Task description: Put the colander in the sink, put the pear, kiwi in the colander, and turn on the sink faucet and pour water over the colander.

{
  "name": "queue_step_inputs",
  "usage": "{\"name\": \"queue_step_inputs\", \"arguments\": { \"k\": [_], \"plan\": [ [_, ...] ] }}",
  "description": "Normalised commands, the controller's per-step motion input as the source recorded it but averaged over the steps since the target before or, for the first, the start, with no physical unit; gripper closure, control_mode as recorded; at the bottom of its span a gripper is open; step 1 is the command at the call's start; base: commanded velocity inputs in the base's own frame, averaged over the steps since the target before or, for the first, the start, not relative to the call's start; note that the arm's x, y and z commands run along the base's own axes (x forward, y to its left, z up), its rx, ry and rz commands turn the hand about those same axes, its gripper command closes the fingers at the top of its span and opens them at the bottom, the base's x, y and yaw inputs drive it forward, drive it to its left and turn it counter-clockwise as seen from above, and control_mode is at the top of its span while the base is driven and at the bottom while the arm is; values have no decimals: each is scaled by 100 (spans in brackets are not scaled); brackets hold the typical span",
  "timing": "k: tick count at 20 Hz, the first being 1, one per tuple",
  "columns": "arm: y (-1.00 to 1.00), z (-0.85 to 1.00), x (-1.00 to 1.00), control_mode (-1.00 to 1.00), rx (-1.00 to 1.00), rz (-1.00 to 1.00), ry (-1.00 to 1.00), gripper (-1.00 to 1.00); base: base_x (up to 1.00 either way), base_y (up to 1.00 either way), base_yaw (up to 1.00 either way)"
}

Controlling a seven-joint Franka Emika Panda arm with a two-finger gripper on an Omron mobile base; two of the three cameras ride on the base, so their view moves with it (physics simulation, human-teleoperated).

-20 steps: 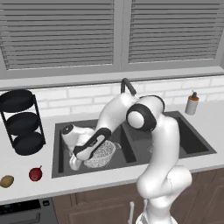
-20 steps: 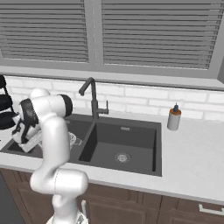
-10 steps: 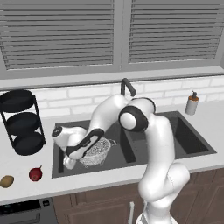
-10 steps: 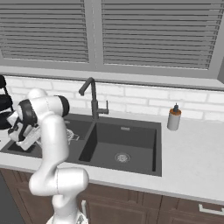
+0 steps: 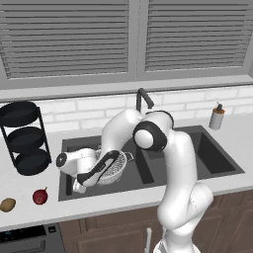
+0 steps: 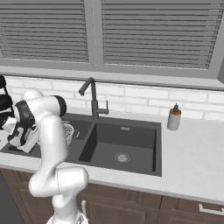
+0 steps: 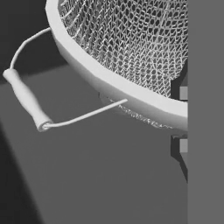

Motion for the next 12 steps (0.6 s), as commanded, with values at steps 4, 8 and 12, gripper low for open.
{"name": "queue_step_inputs", "arguments": {
  "k": [4,8,12],
  "plan": [
    [-18,0,17,-100,-3,0,-4,100,0,0,0],
    [-23,0,29,-100,0,0,0,100,0,0,0],
    [-31,0,20,-100,0,0,0,100,0,0,0]
  ]
}}
